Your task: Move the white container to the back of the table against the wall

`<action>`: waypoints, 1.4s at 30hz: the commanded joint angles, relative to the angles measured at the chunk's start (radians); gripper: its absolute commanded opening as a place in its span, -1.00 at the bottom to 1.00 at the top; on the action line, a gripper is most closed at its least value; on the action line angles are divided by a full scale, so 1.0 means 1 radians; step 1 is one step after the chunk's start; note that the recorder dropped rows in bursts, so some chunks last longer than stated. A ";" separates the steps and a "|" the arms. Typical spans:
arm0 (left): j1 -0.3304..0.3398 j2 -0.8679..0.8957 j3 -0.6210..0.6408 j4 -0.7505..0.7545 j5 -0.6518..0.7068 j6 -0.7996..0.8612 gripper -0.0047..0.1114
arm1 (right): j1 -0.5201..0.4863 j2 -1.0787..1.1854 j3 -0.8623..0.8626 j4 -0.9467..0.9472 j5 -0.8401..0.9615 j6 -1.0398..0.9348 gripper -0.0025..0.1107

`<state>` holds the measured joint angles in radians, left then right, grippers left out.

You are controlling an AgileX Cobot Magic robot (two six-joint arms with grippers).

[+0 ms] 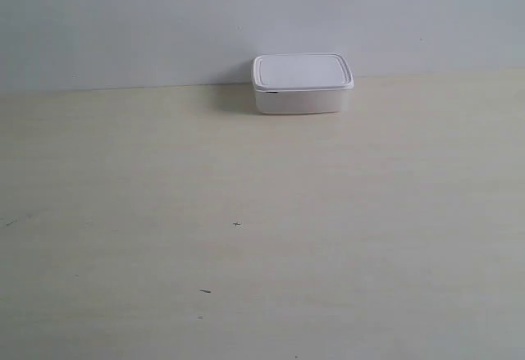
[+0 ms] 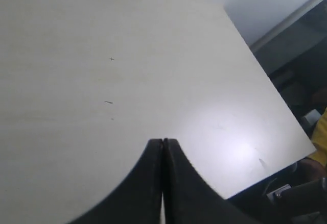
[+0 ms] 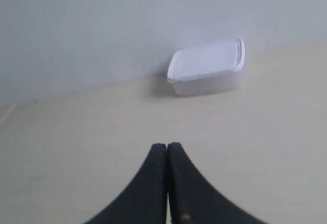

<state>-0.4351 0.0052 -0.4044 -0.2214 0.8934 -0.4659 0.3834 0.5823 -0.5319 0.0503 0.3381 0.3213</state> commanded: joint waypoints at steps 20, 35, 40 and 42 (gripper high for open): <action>-0.003 -0.005 0.216 -0.081 -0.663 0.485 -0.92 | 0.001 -0.308 0.259 0.160 -0.147 -0.017 -0.96; -0.003 -0.005 0.404 -0.203 -0.739 0.485 -0.92 | 0.001 -0.276 0.449 0.157 -0.338 -0.111 -0.96; -0.003 -0.005 0.404 -0.201 -0.737 0.485 -0.92 | 0.001 -0.266 0.525 0.159 -0.433 -0.109 -0.96; -0.003 -0.005 0.404 -0.201 -0.737 0.485 -0.92 | 0.001 -0.266 0.532 0.162 -0.438 -0.109 -0.96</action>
<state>-0.4351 0.0048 -0.0033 -0.4115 0.1651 0.0179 0.3834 0.3117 -0.0163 0.2109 -0.0556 0.2201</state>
